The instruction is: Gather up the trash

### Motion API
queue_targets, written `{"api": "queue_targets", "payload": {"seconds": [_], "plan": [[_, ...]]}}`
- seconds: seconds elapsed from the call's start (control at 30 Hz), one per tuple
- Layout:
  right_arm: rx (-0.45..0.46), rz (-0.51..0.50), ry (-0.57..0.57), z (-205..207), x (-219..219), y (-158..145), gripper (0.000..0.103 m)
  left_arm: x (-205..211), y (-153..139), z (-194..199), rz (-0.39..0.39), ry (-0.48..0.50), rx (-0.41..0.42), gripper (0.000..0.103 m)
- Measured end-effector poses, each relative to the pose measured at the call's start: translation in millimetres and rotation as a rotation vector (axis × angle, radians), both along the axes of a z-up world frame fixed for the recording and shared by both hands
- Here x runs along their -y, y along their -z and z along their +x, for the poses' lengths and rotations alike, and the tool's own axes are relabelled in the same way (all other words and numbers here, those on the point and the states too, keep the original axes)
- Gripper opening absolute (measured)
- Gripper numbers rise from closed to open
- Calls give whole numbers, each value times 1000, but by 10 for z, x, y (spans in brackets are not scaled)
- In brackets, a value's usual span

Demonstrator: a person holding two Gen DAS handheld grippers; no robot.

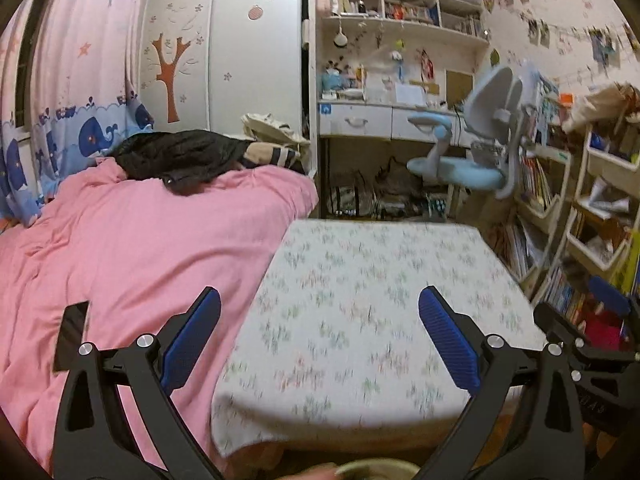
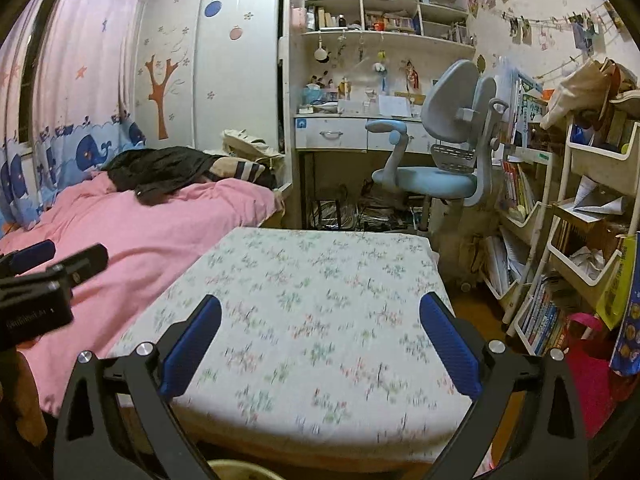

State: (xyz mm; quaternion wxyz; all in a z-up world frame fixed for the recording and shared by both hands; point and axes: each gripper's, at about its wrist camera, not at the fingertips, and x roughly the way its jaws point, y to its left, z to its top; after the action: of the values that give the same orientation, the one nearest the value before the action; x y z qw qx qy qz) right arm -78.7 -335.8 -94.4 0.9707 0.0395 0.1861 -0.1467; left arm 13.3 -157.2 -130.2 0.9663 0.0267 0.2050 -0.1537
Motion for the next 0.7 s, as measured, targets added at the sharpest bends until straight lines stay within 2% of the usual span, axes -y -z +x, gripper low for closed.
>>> {"api": "queue_targets", "payload": {"seconds": [0.43,0.7], "plan": [[47,-16,25,656,298,-172,95,413,-219,899,-31,13,66,96],[6,18,38,919,463,-50,95,585,-233,1252,-47,3,71,96]]}}
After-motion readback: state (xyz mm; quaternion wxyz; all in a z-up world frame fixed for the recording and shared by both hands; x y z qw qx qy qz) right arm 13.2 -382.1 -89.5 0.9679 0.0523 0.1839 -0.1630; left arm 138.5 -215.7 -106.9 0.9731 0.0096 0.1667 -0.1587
